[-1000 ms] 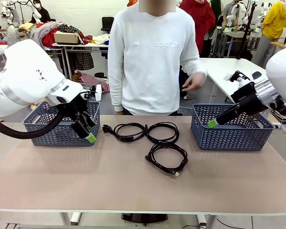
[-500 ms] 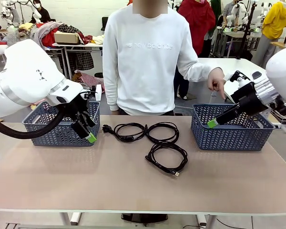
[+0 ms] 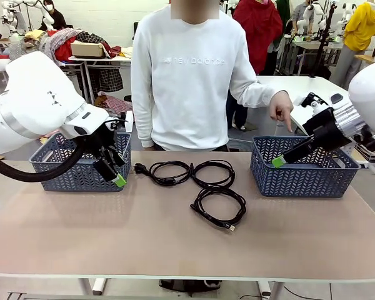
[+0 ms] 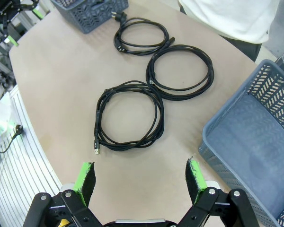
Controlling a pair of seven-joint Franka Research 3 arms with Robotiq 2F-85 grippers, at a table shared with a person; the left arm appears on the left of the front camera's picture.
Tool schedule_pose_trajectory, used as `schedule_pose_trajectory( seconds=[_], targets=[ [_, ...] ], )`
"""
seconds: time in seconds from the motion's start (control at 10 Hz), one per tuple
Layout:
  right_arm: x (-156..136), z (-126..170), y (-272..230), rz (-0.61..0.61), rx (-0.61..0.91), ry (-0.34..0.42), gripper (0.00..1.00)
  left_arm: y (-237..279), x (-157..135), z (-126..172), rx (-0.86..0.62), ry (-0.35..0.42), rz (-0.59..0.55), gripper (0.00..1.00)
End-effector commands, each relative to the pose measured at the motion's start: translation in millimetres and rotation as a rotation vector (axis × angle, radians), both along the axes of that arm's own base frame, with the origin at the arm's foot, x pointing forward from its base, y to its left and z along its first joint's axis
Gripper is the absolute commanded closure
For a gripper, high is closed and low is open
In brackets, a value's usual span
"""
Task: Organize the cables according to human instructions.
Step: Pick up a bundle of cables and place it in the basket indicated by the human.
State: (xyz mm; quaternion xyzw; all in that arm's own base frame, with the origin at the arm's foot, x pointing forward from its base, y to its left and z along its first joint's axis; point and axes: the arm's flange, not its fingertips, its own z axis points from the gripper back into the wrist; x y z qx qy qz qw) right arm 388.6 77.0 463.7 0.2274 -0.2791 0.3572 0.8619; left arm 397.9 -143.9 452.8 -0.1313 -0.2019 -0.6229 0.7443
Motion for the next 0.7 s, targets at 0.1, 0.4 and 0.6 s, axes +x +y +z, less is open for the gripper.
schedule_pose_trajectory(
  seconds=[0.1,0.4,0.6],
  targets=[
    [4.5,-0.9,-0.7,0.021,0.027,-0.017,0.00,0.1,2.2,1.5,0.011,-0.004,0.005,0.00],
    [3.6,-2.0,23.7,0.003,-0.056,0.033,0.00,0.1,2.2,1.5,0.011,-0.004,0.005,0.00],
    [7.2,-8.4,51.1,0.022,-0.109,0.054,0.00,0.1,2.2,1.5,0.011,-0.004,0.005,0.00]
  ],
)
